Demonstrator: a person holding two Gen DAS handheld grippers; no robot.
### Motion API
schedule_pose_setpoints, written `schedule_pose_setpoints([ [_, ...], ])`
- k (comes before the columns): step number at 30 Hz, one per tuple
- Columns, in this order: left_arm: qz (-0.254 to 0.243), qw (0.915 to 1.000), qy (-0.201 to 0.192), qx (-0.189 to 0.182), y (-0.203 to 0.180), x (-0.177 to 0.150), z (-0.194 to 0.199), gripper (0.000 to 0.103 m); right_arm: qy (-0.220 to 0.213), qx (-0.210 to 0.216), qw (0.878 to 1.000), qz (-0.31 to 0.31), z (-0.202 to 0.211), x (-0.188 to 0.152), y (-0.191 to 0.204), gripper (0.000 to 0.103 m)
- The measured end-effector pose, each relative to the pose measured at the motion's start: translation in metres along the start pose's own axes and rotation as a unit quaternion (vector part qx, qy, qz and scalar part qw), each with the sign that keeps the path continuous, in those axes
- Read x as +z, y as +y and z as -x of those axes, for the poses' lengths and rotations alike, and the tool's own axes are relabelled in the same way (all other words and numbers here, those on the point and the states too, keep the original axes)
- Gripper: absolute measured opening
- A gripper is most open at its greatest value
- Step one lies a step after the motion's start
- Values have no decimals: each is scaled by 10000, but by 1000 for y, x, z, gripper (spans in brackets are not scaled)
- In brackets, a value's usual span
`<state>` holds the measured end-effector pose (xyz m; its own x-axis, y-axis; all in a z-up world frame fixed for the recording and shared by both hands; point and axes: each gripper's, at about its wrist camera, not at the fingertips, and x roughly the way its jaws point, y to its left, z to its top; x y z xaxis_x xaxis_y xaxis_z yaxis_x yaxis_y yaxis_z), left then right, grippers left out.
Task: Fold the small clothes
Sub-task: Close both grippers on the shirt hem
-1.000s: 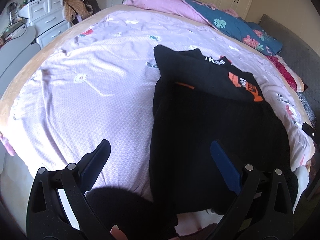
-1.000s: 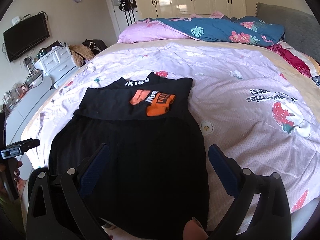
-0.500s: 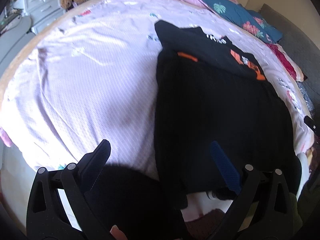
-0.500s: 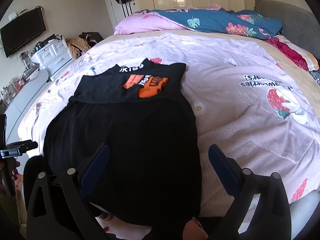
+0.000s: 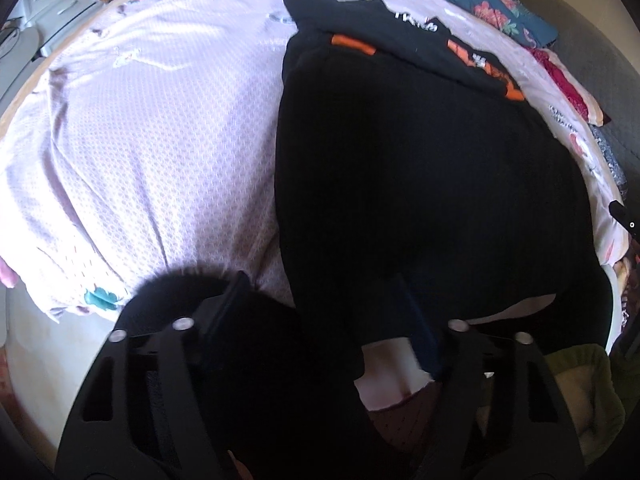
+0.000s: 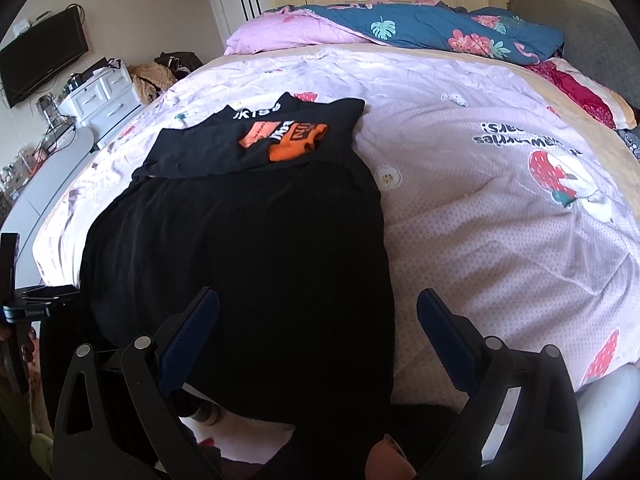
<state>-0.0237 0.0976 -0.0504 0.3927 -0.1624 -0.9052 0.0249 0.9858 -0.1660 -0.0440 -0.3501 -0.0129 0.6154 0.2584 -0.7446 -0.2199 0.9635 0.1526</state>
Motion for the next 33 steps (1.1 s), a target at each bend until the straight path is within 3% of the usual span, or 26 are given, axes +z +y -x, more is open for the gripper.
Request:
schedule_pose_setpoints([
  [9,-210,9997,73,105,-9,-3,-12,57,437,-54,9989,149,-11,-22,-3,99],
  [12,-329,9992,35,204,-13,-3,-15,49,587,-74,9980,237,-16,-27,-1,99],
  [15,-400,9991,-6,168,-16,-2,-14,34,764,-116,9965,333,-21,-32,0,98],
  [19,-401,9991,-100,109,-15,-2,-8,5,976,-174,9945,347,-30,-40,-3,97],
  [20,-345,9993,-116,-17,-11,-2,-5,3,1021,-169,9940,361,-31,-43,-4,97],
  [21,-320,9994,-147,-49,-10,-1,-2,3,1058,-175,9935,385,-33,-44,-3,87],
  [22,-325,9993,-184,-54,-9,-1,1,3,1099,-190,9929,416,-34,-46,-3,68],
  [24,-311,9990,-293,-89,-6,0,8,2,1147,-225,9921,465,-35,-49,-2,50],
  [25,-303,9989,-343,-101,-6,0,12,2,1104,-311,9918,563,-33,-51,-1,30],
  [27,-271,9985,-444,-177,-3,1,20,2,962,-257,9933,591,-25,-51,-2,11],
  [33,-134,9965,-749,-346,8,3,43,2,156,269,9989,360,13,-36,-10,8],
])
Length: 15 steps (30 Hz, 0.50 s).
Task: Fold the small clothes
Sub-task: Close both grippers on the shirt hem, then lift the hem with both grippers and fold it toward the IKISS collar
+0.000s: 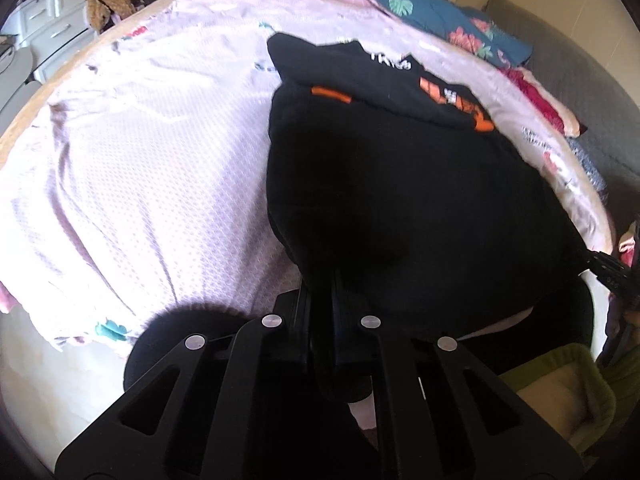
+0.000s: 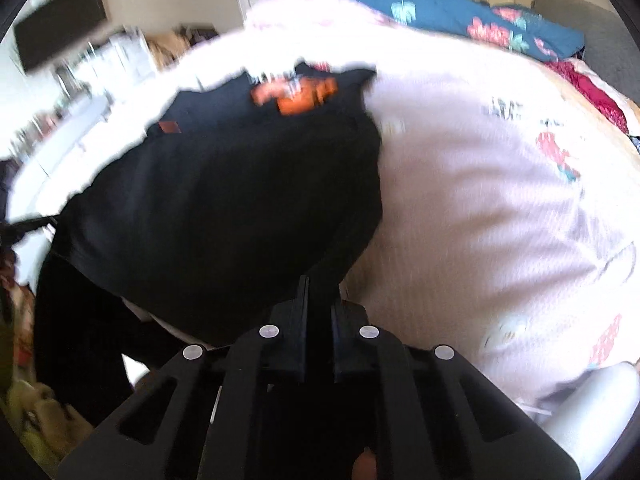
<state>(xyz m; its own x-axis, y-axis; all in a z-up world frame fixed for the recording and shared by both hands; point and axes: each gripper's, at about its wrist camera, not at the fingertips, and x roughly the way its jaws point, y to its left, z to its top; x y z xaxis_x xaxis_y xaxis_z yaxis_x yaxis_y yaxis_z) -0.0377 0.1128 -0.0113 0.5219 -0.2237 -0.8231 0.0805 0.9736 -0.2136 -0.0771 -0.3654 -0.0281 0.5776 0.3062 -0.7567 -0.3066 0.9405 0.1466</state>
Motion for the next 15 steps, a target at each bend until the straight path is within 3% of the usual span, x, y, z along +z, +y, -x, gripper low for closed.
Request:
schedule_pose_setpoints([
  [6,169,9993,-324,-74,10,10,21,2,-862,220,9956,-297,35,23,-7,8],
  [15,475,9951,-742,-443,14,34,38,2,-1374,88,9888,-568,47,42,-10,8],
])
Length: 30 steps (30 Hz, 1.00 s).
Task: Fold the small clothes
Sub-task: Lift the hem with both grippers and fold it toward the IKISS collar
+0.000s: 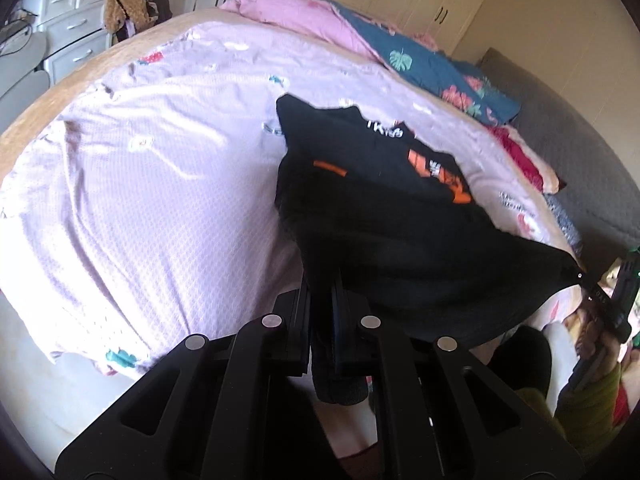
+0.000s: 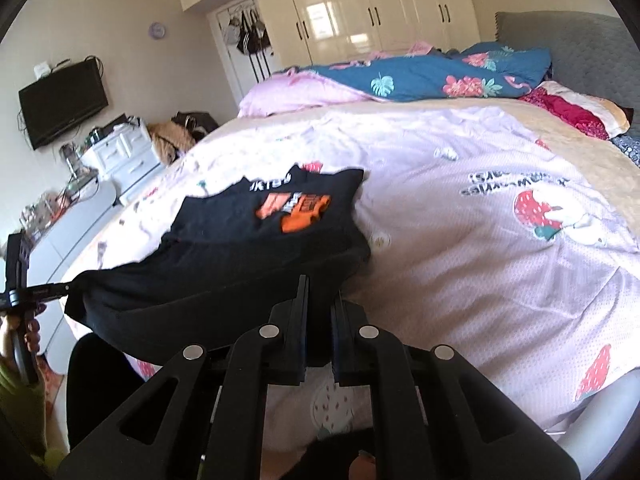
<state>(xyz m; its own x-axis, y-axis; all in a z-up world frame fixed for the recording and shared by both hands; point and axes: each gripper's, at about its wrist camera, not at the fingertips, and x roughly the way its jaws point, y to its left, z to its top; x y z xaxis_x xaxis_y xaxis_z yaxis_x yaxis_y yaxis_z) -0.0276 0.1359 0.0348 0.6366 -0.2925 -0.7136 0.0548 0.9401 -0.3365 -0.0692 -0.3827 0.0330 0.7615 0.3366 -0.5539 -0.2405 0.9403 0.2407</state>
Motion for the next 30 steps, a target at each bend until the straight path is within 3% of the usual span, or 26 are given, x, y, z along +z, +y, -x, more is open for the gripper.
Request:
schedule_pose_setpoints([
  [17,276,9983,-519,-58,3,41,1,2,-439,-152,9989,-110,-13,37,5,8],
  [30,277,9957,-842,265,-5,76,-19,2,-506,-304,9974,-403,-46,69,-1,8],
])
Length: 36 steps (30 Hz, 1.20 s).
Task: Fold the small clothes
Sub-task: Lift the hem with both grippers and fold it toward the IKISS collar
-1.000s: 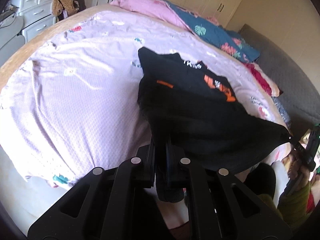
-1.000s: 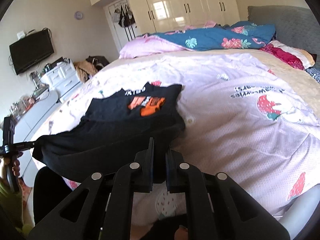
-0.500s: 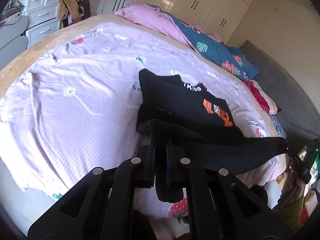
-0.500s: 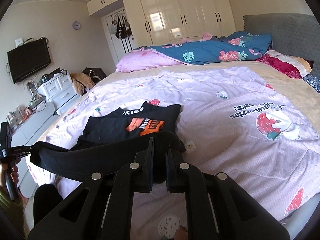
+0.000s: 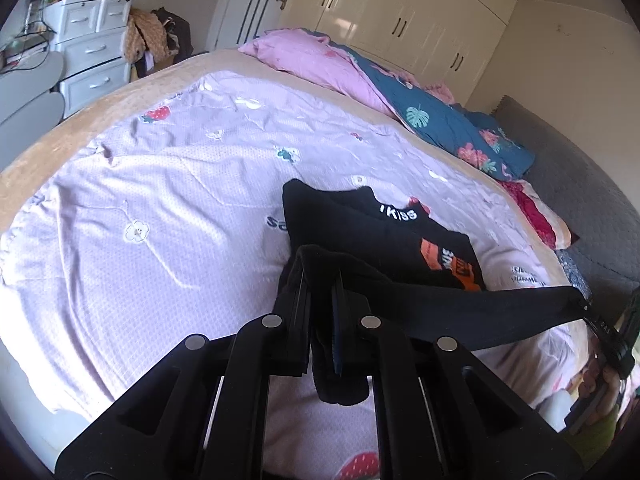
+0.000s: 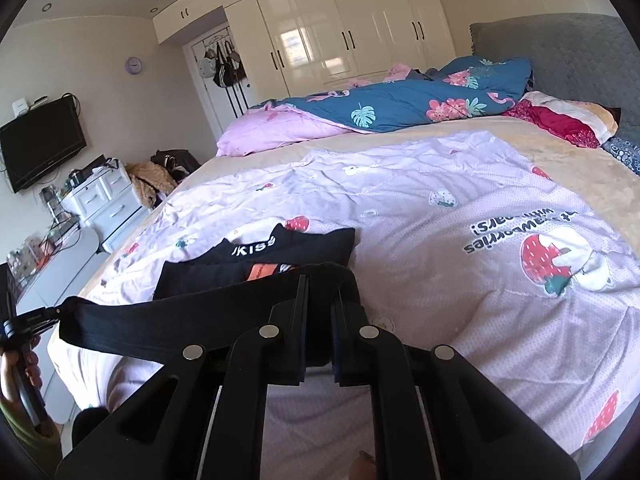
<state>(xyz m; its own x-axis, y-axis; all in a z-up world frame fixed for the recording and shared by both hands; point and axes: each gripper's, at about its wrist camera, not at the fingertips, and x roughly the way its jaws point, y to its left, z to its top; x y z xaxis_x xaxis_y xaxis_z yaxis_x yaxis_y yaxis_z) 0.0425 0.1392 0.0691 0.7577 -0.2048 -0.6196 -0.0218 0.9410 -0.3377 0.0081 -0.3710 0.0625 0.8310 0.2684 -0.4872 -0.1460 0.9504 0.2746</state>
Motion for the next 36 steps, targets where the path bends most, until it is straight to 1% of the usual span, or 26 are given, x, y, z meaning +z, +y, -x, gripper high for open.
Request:
schedule_pose_setpoints([
  [2,-14,10000,-52,74,-1,4,-4,2,-18,-23,10000,-18,-6,5,1,8],
  [11,132,9995,-207,192,0,22,-24,3,-132,-210,9997,-89,-35,27,3,8],
  [19,242,9988,-198,370,4,37,-59,3,-75,-456,9989,-94,-74,40,1,8],
  [20,277,9987,-190,387,4,40,-65,3,-48,-474,9988,-107,-80,42,1,8],
  [22,332,9984,-179,418,7,43,-73,3,-3,-642,9979,-91,-92,45,0,9],
  [26,435,9979,-143,461,10,48,-91,4,118,-729,9970,-230,-114,49,-7,10],
  [28,455,9977,-127,494,12,49,-98,5,144,-828,9963,-168,-123,50,-6,12],
  [31,495,9966,-195,634,16,48,-104,10,148,-909,9956,-149,-134,50,-8,13],
  [32,514,9960,-259,683,18,48,-104,11,138,-946,9953,-147,-135,49,-9,17],
  [35,573,9939,-448,832,26,46,-98,11,29,-1056,9943,-147,-137,44,-14,21],
  [36,600,9936,-469,830,28,46,-96,11,-6,-1062,9942,-147,-136,41,-16,25],
])
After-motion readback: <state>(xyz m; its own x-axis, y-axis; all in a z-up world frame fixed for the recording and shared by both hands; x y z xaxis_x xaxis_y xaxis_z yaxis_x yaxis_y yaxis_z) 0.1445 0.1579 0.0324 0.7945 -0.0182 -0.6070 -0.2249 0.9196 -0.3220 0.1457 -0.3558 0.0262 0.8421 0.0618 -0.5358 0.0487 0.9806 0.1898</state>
